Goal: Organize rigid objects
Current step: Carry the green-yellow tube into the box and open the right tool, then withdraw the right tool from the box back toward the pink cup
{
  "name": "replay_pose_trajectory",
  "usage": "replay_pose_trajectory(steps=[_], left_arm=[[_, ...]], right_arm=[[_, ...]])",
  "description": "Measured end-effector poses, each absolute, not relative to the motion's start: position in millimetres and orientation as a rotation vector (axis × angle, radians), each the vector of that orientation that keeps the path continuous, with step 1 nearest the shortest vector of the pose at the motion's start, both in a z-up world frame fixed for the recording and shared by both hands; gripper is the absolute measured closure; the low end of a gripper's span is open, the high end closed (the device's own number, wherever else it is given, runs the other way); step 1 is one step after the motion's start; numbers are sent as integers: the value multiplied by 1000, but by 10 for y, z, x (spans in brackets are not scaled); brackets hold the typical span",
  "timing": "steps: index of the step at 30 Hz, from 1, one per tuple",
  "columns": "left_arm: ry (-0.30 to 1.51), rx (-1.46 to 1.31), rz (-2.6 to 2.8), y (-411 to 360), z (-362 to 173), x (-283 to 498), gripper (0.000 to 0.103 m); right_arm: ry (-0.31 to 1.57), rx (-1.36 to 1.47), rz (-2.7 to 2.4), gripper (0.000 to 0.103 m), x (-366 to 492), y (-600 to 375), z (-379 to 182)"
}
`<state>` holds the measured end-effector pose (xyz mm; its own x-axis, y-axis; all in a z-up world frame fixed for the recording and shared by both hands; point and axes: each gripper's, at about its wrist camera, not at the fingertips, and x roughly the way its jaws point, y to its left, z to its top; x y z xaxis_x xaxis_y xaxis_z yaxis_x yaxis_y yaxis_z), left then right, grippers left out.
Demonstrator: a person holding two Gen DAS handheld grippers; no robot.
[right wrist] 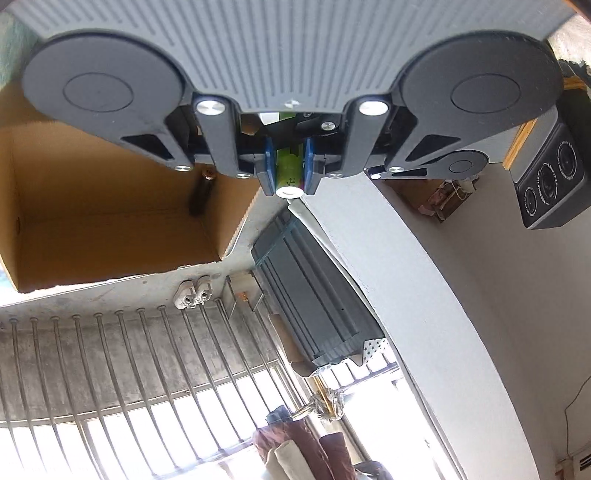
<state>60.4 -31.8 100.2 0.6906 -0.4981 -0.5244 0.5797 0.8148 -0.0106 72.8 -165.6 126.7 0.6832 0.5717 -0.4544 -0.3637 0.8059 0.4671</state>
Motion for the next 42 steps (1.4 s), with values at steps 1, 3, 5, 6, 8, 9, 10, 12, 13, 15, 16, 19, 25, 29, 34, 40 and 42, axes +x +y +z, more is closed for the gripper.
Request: replay_pose_trajectory(steps=[1, 3, 5, 6, 8, 9, 10, 12, 13, 15, 16, 19, 25, 29, 34, 40, 42], left_arm=[[556, 141, -598, -313, 1030, 722, 87], [597, 103, -593, -304, 1078, 943, 87], [639, 68, -583, -292, 1099, 1190, 87], [661, 57, -577, -300, 1097, 1304, 87], [715, 38, -564, -313, 1053, 1543, 87], [747, 27, -565, -315, 1014, 1651, 86], [779, 17, -562, -320, 966, 1769, 86], [839, 6, -534, -339, 861, 1966, 82], [870, 2, -522, -328, 785, 2064, 80], [917, -6, -481, -306, 655, 2194, 72], [933, -6, -462, -290, 602, 2241, 70], [964, -8, -436, -266, 512, 2338, 66], [959, 20, -426, -289, 519, 2334, 60], [930, 30, -427, -306, 598, 2278, 57], [861, 25, -438, -255, 754, 2161, 53], [757, -3, -475, -137, 1066, 1843, 47], [713, -6, -497, -87, 1183, 1664, 41]], right_arm=[[641, 353, 543, 88, 858, -1667, 1297], [696, 366, 557, 89, 1199, -1660, 1338], [773, 394, 569, 89, 1556, -1671, 1331], [810, 407, 573, 88, 1736, -1681, 1304], [893, 433, 569, 89, 2066, -1696, 1218], [935, 448, 566, 89, 2217, -1693, 1148], [977, 457, 563, 89, 2367, -1683, 1073], [1060, 464, 544, 88, 2633, -1636, 864], [1098, 460, 534, 89, 2742, -1617, 768], [1168, 453, 511, 88, 2950, -1578, 553], [1196, 445, 503, 88, 3041, -1560, 457], [1262, 413, 473, 88, 3169, -1532, 146], [1294, 331, 420, 85, 3464, -1405, -195], [1260, 314, 414, 67, 3521, -1393, -118], [1156, 325, 428, 61, 3312, -1545, 257], [960, 410, 488, 59, 2505, -1933, 1010], [883, 450, 515, 58, 2079, -2097, 1250]])
